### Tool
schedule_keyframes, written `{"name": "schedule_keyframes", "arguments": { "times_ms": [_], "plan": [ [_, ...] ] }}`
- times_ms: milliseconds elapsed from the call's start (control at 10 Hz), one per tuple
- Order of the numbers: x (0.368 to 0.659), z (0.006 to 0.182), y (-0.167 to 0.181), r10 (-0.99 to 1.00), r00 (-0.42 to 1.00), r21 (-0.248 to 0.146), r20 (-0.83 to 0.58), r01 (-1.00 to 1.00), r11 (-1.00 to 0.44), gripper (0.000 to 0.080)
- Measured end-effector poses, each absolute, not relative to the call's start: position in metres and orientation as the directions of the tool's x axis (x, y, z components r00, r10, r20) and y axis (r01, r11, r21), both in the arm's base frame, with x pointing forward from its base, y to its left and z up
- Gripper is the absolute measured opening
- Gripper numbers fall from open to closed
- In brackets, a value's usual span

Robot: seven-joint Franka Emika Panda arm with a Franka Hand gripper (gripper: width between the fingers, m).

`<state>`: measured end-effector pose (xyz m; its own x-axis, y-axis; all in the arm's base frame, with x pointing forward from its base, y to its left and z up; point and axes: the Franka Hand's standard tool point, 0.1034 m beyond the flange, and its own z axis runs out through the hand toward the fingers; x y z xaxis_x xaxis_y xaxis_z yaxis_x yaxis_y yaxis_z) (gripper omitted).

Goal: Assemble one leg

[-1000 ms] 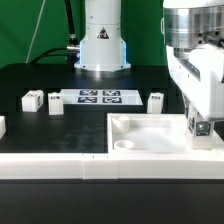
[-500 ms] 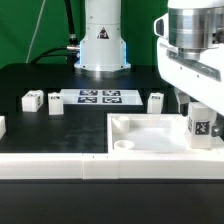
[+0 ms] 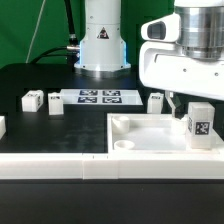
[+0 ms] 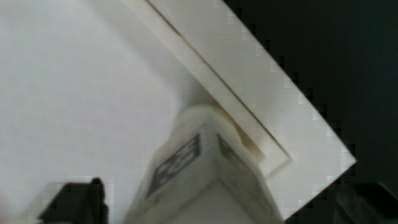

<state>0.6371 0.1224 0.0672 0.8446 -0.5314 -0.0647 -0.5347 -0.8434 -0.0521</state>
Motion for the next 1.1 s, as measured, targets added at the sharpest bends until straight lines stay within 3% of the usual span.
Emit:
{"name": "schedule_keyframes", "arguments": {
  "times_ms": [500,700,900,1100],
  "plan": [
    [0.6394,0.0694,0.1194,-0.097,0.995,-0.038,-0.028,-0.098,-0.994,0.0649],
    [0.639,0.0688,0.119,-0.089,0.996,-0.038,-0.028,-0.09,-0.995,0.062],
    [0.6389,0.0687,0.1188,-0.104,0.994,-0.039,-0.029,-0.105,-0.994,0.0335],
    [0.639,0.0686,0.1184,-0.132,0.991,-0.038,-0.031,-0.133,-0.99,0.0288]
  ]
}}
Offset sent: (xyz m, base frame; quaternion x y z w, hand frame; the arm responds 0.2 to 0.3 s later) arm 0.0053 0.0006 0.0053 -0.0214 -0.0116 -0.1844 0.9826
